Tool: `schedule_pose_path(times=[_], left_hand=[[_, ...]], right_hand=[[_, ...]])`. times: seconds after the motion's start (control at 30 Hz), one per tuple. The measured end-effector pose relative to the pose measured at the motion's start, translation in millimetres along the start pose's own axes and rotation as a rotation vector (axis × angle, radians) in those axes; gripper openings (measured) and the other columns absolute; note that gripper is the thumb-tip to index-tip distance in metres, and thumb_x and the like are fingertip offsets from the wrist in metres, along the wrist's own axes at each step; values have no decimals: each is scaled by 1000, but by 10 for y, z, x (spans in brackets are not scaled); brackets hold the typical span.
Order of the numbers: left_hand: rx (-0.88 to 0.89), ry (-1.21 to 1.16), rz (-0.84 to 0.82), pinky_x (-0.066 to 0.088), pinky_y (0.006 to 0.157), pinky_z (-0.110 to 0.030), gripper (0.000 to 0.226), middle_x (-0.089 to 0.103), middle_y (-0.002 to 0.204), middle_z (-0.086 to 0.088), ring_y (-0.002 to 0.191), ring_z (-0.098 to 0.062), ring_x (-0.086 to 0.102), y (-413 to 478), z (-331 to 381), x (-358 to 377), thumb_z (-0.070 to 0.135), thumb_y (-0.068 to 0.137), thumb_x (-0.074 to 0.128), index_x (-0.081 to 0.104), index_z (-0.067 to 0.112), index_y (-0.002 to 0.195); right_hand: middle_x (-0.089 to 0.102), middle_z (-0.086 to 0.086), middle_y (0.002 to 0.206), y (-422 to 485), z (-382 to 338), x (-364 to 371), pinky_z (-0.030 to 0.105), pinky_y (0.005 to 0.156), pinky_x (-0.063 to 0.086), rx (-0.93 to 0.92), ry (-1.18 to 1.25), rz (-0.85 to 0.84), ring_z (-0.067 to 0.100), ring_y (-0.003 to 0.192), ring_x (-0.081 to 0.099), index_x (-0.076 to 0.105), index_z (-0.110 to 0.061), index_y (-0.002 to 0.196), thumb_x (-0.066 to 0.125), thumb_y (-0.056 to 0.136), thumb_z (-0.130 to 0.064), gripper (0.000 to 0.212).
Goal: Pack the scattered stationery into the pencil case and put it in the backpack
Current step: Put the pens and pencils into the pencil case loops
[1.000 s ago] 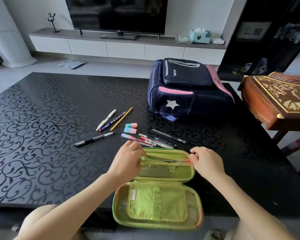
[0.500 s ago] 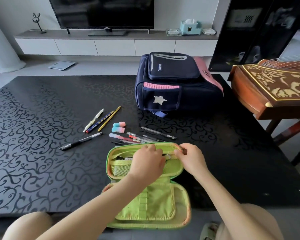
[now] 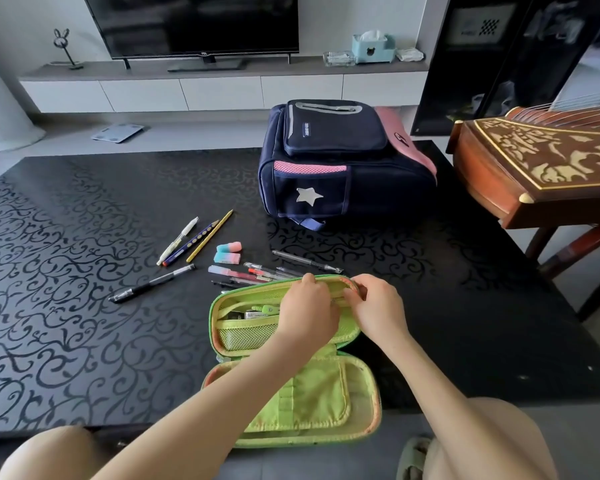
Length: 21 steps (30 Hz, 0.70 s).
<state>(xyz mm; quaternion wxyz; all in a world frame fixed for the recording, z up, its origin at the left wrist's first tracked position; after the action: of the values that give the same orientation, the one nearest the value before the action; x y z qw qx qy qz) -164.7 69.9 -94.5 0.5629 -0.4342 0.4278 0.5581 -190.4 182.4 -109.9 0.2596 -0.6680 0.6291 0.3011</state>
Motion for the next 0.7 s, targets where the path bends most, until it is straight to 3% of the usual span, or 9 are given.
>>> schedule_pose_path(times=[0.13, 0.3, 0.47, 0.63, 0.7], left_hand=[[38, 47, -41, 36, 58, -33, 16, 49, 92, -14, 70, -25, 43, -15, 50, -22, 14, 89, 46, 51, 6, 75], [86, 52, -35, 42, 59, -33, 17, 54, 91, -12, 74, -29, 55, -18, -17, -41, 6, 88, 48, 63, 2, 82], [-25, -64, 81, 43, 60, -32, 24, 52, 85, -4, 72, -25, 53, -146, -329, -173, 16, 92, 44, 62, 3, 81], [-190, -106, 233, 36, 50, -27, 15, 56, 75, -1, 64, -22, 51, -518, -1016, -407, 9, 82, 54, 61, 6, 68], [-258, -115, 269, 41, 53, -29, 15, 59, 75, -3, 64, -24, 54, -625, -1330, -484, 9, 79, 57, 65, 6, 67]], right_hand=[[69, 2, 93, 8, 12, 11, 27, 68, 40, -13, 6, 11, 22, 86, 62, 65, -12, 103, 56, 91, -20, 17], [70, 3, 88, 23, 51, 39, 29, 67, 44, 21, 7, 32, 23, 83, 63, 66, -12, 99, 57, 90, -21, 16], [68, 2, 83, 0, 133, 58, 28, 61, 39, 68, -28, 55, 20, 74, 58, 66, -11, 94, 54, 91, -19, 15], [66, 1, 84, -15, 213, 37, 29, 62, 41, 106, -53, 55, 19, 75, 57, 64, -14, 97, 52, 93, -20, 14], [67, 1, 86, -26, 232, 37, 29, 62, 43, 111, -76, 49, 20, 76, 58, 64, -15, 99, 53, 93, -20, 14]])
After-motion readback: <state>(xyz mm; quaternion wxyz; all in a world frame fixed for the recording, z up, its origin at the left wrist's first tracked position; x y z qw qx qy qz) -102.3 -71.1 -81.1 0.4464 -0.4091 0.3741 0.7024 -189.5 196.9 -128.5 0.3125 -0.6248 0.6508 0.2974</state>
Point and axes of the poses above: each hand's wrist, its own y-axis towards the middle knuckle, its own x-axis out of the palm, z = x × y, the point moved 7 cm from there along y, towards the middle knuckle
